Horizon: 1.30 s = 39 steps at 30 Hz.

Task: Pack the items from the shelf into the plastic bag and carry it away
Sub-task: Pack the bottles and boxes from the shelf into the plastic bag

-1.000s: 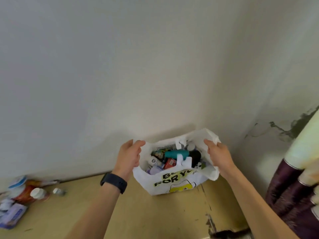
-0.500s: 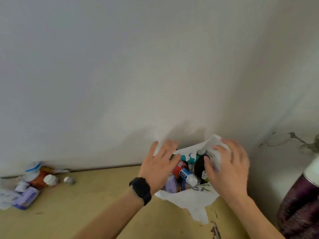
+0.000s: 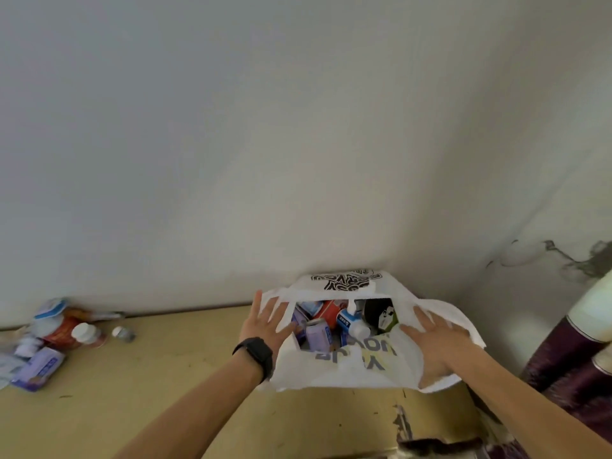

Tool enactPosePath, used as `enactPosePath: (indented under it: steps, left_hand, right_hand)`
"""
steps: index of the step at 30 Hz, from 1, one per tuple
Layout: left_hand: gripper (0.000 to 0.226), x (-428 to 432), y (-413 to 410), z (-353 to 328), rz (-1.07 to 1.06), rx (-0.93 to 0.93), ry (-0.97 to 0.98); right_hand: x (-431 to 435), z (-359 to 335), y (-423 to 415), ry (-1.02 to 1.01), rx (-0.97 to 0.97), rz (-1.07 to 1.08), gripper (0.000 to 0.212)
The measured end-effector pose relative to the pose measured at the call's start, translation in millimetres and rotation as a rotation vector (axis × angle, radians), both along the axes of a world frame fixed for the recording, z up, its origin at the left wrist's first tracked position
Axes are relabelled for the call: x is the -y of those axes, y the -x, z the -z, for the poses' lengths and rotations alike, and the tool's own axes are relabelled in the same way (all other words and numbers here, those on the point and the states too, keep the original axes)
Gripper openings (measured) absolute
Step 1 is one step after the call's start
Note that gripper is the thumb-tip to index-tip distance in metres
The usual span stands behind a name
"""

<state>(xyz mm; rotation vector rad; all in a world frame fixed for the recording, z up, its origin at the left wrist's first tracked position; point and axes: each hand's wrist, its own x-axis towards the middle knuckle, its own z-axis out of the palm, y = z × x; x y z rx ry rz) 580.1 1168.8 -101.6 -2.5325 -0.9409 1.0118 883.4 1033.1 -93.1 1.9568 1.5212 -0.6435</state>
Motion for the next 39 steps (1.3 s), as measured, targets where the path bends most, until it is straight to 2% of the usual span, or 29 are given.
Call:
enactPosePath:
  steps: [2,7,9,11,15,19,20,22,25,28,33,36,39]
  left_hand:
    - [0.084,5,-2,-10,-0.018,0.199,0.044]
    - [0.039,28,22,-33,-0.262,0.906,0.171]
    - [0.031,36,44,-36,-0.444,1.165,0.272]
    - [0.029,36,72,-33,-0.629,1.314,0.249]
    - [0.03,33,144,-23,-0.802,1.29,0.073]
    - [0.036,36,232,-3,-1.038,1.223,0.011]
    - [0.038,35,253,2,-1.097,1.209,0.004]
    - [0.042,30,294,16,-1.21,1.187,-0.001]
    - [0.044,12,351,40,-1.324,1.157,0.036]
    - [0.044,-17,401,65,-1.385,1.134,0.072]
    - [0.048,-76,469,115,-1.415,1.045,0.109]
    - [0.058,-111,504,139,-1.376,0.918,0.11]
    - [0.066,-142,532,158,-1.305,0.801,0.076]
  right_hand:
    - [-7,-15,18,-0.156,-0.084,-0.022,0.103]
    - [-17,-50,81,-0.621,-0.499,-0.011,0.07]
    - [-21,-52,115,-0.732,-0.624,-0.021,0.059]
    - [-29,-43,149,-0.796,-0.693,-0.048,0.049]
    - [-50,-21,219,-0.844,-0.787,-0.125,0.036]
    - [-72,-11,294,-0.825,-0.827,-0.227,0.039]
    - [-78,-9,313,-0.816,-0.788,-0.254,0.04]
    - [-93,-9,350,-0.717,-0.574,-0.289,0.041]
    - [-122,-11,402,-0.318,-0.275,-0.225,0.048]
    - [-151,-1,447,-0.147,-0.209,-0.21,0.056]
    - [-202,43,535,-0.144,-0.306,-0.395,0.058]
    - [-242,86,577,-0.073,-0.412,-0.365,0.065]
    - [-287,125,606,-0.062,-0.403,-0.291,0.069]
